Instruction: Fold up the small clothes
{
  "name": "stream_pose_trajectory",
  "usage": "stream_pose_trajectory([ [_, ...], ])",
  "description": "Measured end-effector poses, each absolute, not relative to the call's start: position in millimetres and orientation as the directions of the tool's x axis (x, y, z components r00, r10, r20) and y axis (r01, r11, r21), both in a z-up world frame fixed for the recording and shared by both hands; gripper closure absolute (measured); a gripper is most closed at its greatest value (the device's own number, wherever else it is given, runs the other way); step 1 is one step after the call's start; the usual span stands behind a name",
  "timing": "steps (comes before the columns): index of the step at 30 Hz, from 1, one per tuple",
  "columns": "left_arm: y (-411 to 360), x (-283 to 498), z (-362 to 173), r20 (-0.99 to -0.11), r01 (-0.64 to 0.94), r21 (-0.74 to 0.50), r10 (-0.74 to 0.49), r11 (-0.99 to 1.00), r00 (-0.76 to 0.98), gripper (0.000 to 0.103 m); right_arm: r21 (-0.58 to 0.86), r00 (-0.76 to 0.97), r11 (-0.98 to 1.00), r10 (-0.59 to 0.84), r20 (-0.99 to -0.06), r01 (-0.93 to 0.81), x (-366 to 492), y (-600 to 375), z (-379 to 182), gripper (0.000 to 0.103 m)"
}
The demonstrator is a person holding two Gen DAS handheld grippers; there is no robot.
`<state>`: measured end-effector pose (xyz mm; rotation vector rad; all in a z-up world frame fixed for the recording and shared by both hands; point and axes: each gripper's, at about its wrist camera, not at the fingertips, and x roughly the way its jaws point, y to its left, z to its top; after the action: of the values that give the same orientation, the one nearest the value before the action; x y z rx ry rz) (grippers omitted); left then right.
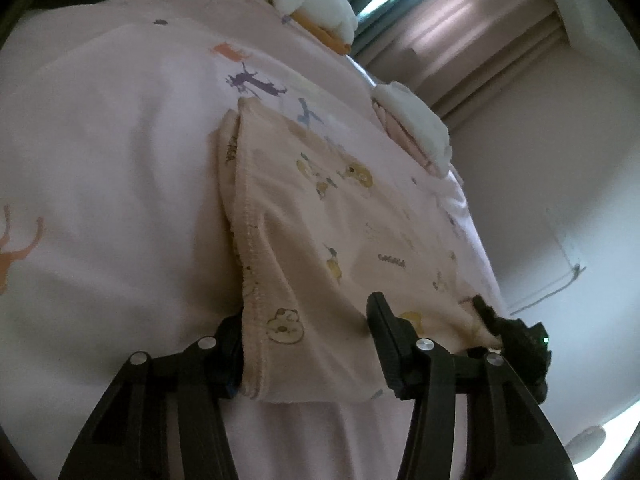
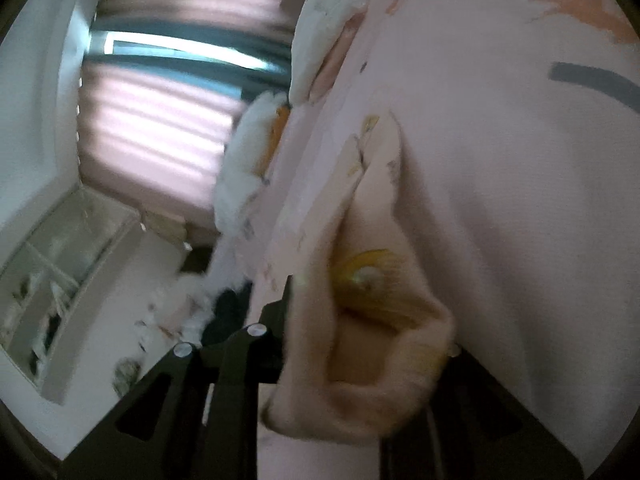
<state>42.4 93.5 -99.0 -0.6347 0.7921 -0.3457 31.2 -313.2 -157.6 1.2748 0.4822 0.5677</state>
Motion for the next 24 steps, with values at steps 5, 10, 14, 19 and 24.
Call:
stream_pose_trajectory([
  [5,88,41,-100,-0.574,0.058,-0.605,-0.485,0.794,0.660,0.051,0.960,0.808,0.277,0.574,-0.133,-0.039,28,-306,-150,0.095],
  [10,84,41,-102,-0.581,0.090,-0.610,-0.522,0.787,0.625,0.065,0.950,0.809,0.312,0.563,-0.170,-0.017,30,-303,-145,0.095],
  [14,89,42,-109,-0.524,0.110,-0.694,-0.604,0.712,0.601,0.071,0.949,0.809,0.315,0.563,-0.171,-0.018,33,-305,-147,0.095],
  [19,92,44,-112,-0.518,0.085,-0.716,-0.609,0.692,0.601,0.072,0.922,0.806,0.386,0.538,-0.247,0.025,29,-305,-144,0.096],
  [24,82,44,-108,-0.553,0.071,-0.675,-0.566,0.735,0.611,0.072,0.725,0.801,0.676,0.358,-0.479,0.132,29,-271,-99,0.092],
])
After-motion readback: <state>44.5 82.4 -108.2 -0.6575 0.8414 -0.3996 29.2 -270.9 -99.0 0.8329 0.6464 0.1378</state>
